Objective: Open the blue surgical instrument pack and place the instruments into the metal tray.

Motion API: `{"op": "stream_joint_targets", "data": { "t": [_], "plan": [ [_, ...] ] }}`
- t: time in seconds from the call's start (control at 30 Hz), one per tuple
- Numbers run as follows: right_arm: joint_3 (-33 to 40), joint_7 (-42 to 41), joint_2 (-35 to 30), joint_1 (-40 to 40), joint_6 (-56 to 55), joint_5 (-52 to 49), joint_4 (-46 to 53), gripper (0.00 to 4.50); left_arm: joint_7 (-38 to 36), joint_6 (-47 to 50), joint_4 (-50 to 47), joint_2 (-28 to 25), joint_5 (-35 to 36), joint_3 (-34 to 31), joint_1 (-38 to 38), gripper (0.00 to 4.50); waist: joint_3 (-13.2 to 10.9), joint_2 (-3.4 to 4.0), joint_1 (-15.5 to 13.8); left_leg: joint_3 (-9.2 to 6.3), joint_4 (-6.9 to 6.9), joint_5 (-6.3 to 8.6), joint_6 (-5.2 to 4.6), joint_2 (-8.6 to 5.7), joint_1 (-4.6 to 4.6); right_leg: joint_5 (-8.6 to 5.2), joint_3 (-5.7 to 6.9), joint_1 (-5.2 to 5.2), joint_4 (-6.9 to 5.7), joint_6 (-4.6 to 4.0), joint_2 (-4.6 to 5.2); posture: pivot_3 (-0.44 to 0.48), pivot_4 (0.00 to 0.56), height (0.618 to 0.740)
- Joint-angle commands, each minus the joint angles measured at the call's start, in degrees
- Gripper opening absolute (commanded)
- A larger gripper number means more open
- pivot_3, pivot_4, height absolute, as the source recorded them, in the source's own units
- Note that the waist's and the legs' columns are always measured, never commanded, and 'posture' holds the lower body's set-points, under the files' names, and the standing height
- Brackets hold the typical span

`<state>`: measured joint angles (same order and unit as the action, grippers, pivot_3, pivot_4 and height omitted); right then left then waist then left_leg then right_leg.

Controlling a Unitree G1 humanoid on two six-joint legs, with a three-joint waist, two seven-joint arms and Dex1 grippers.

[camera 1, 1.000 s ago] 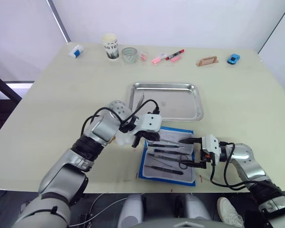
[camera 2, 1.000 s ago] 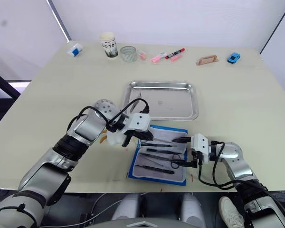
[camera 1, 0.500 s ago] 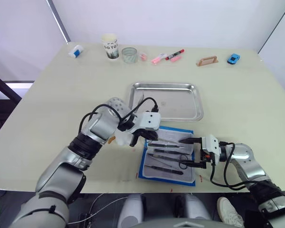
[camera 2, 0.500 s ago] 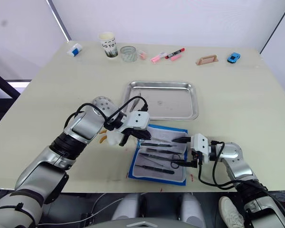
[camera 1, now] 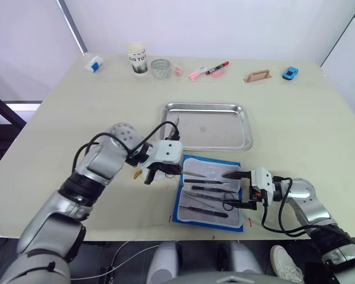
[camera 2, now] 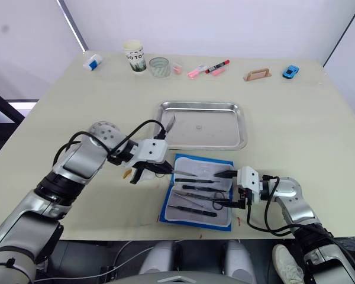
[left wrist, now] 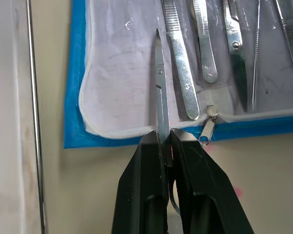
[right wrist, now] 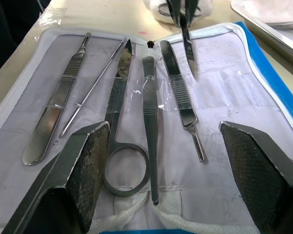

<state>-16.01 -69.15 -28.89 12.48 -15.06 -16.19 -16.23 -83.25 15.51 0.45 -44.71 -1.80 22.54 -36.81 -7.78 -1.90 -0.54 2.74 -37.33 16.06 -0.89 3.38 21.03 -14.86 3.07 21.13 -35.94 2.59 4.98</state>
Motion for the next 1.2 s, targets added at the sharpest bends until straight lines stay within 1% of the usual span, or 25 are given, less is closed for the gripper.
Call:
{"op": "stream_joint_targets", "data": {
  "t": [0.03, 0.17, 0.23, 0.3, 0.43, 0.5, 0.53, 0.63, 0.67, 0.73, 0.77, 0.83, 0.9, 0.97, 1.03, 1.1, 1.2],
  "plan": [
    [-2.5, 2.1, -1.4, -2.4, 3.4, 7.1, -7.3, 3.75, 0.9, -1.0, -2.7, -2.2, 2.8, -4.7, 1.5, 0.03, 0.0, 0.01, 0.0, 0.01, 0.00, 0.00, 0.00, 0.00, 0.00, 0.00, 0.00, 0.00, 0.00, 0.00, 0.00, 0.000, 0.150, 0.740],
    [-2.6, 1.8, -1.4, -2.2, 3.4, 7.1, -7.5, 3.75, 2.2, -2.4, -2.0, -3.6, 4.8, -8.1, 3.4, 0.03, -0.1, 0.08, 0.0, 0.01, 0.00, 0.00, 0.00, 0.01, -0.01, 0.00, -0.01, 0.00, 0.00, 0.00, 0.00, 0.000, 0.150, 0.740],
    [-2.6, 1.6, -1.4, -2.2, 3.4, 7.0, -7.5, 3.75, 3.3, -0.7, -2.1, -3.4, 7.7, -11.2, 4.1, 0.03, -0.1, 0.11, 0.0, 0.01, 0.00, 0.00, 0.00, 0.01, -0.01, 0.00, -0.01, 0.00, -0.01, 0.00, 0.00, 0.000, 0.150, 0.740],
    [-2.7, 1.5, -1.5, -2.1, 3.4, 7.0, -7.7, 3.75, 5.1, 4.4, -3.2, -2.7, 11.0, -14.4, 4.2, 0.03, -0.1, 0.15, 0.0, 0.01, -0.01, 0.00, 0.00, 0.02, -0.01, 0.00, 0.00, 0.00, -0.02, 0.00, 0.00, 0.000, 0.150, 0.740],
    [-2.7, 1.2, -1.6, -1.8, 3.5, 6.9, -7.9, 3.75, 13.0, 17.3, -5.7, 0.1, 14.8, -18.5, 3.3, 0.03, -0.1, 0.17, -0.1, 0.02, -0.01, 0.00, 0.00, 0.01, -0.02, 0.01, 0.00, -0.01, -0.03, 0.02, -0.01, 0.000, 0.150, 0.740],
    [-2.7, 1.0, -1.6, -1.5, 3.6, 6.9, -7.9, 3.75, 19.4, 25.1, -7.3, 3.6, 16.3, -20.2, 2.4, 0.03, -0.1, 0.15, -0.1, 0.01, -0.02, 0.00, 0.00, 0.01, -0.02, 0.02, 0.00, -0.02, -0.03, 0.06, -0.03, 0.000, 0.150, 0.740],
    [-2.7, 0.8, -1.6, -1.3, 3.6, 6.8, -8.0, 3.75, 23.1, 27.7, -7.9, 5.8, 16.1, -20.6, 1.9, 0.03, -0.1, 0.10, -0.1, -0.01, -0.04, 0.00, 0.00, 0.00, -0.02, 0.11, -0.02, -0.04, -0.04, 0.22, -0.06, 0.000, 0.150, 0.740],
    [-2.8, 0.5, -1.7, -1.0, 3.5, 6.7, -8.3, 3.75, 32.4, 33.9, -9.2, 11.2, 15.4, -21.7, 0.7, 0.03, 0.0, -0.13, 0.0, -0.04, -0.06, 0.00, 0.01, -0.01, -0.06, 0.13, -0.06, -0.10, -0.05, 0.25, -0.10, 0.000, 0.150, 0.740],
    [-2.8, 0.4, -1.8, -1.0, 3.5, 6.6, -8.2, 3.75, 36.1, 35.2, -9.6, 13.5, 14.6, -21.7, 0.1, 0.03, 0.0, -0.17, 0.1, -0.04, -0.05, 0.00, 0.01, -0.01, -0.05, 0.14, -0.09, -0.12, -0.06, 0.26, -0.11, 0.000, 0.150, 0.740],
    [-2.9, 0.1, -2.0, -0.9, 3.5, 6.6, -8.1, 3.75, 44.9, 41.0, -9.0, 19.5, 13.0, -22.1, -2.1, 0.03, 0.0, -0.13, 0.1, -0.05, -0.05, 0.00, 0.01, -0.01, -0.13, 0.14, -0.09, -0.21, -0.06, 0.26, -0.12, 0.000, 0.150, 0.740],
    [-2.8, 0.1, -2.0, -0.9, 3.6, 6.4, -8.0, 3.75, 49.0, 41.9, -8.4, 21.8, 11.3, -21.6, -3.0, 0.03, 0.0, -0.16, 0.0, -0.07, -0.05, 0.00, 0.01, -0.03, -0.16, 0.14, -0.09, -0.26, -0.06, 0.26, -0.12, 0.000, 0.150, 0.740],
    [-2.9, 0.0, -2.1, -0.9, 3.6, 6.4, -7.8, 3.75, 56.5, 45.9, -6.2, 27.3, 10.0, -23.4, -5.0, 0.03, 0.0, -0.16, 0.0, -0.07, -0.05, 0.00, 0.02, -0.05, -0.18, 0.14, -0.10, -0.30, -0.05, 0.26, -0.11, 0.000, 0.150, 0.740],
    [-2.9, 0.1, -2.2, -1.1, 3.7, 6.4, -7.5, 3.75, 62.2, 47.2, -4.6, 31.1, 7.9, -22.7, -6.3, 0.03, 0.0, -0.16, 0.0, -0.08, -0.05, -0.01, 0.02, -0.06, -0.21, 0.14, -0.10, -0.34, -0.05, 0.26, -0.11, 0.000, 0.150, 0.740],
    [-2.6, 0.2, -2.2, -1.4, 4.0, 6.0, -7.1, 3.75, 66.5, 47.3, -3.1, 33.7, 6.1, -21.9, -7.3, 0.03, 0.0, -0.15, 0.2, -0.09, -0.05, -0.01, 0.03, -0.07, -0.24, 0.14, -0.10, -0.38, -0.05, 0.26, -0.11, 0.000, 0.150, 0.740],
    [-2.8, 0.0, -2.6, -1.8, 3.8, 6.3, -6.8, 3.75, 69.9, 48.6, -1.6, 36.1, 5.6, -22.6, -8.4, 0.03, 0.0, -0.11, 0.1, -0.08, -0.05, -0.01, 0.04, -0.07, -0.25, 0.15, -0.11, -0.38, -0.05, 0.26, -0.10, 0.000, 0.150, 0.740],
    [-2.8, 0.0, -2.7, -2.1, 4.0, 6.2, -6.4, 3.75, 72.9, 49.8, -0.2, 37.6, 4.8, -22.9, -9.0, 0.03, 0.0, -0.12, 0.0, -0.10, -0.05, -0.02, 0.05, -0.08, -0.24, 0.15, -0.08, -0.39, -0.05, 0.26, -0.09, 0.000, 0.150, 0.740],
    [-2.5, 0.2, -2.7, -2.3, 4.3, 6.0, -6.0, 3.75, 77.0, 50.4, 1.8, 39.3, 4.2, -25.0, -9.6, 0.03, 0.0, -0.12, 0.0, -0.09, -0.05, -0.02, 0.06, -0.10, -0.24, 0.15, -0.08, -0.40, -0.04, 0.26, -0.06, 0.000, 0.150, 0.740]
  ]
}}
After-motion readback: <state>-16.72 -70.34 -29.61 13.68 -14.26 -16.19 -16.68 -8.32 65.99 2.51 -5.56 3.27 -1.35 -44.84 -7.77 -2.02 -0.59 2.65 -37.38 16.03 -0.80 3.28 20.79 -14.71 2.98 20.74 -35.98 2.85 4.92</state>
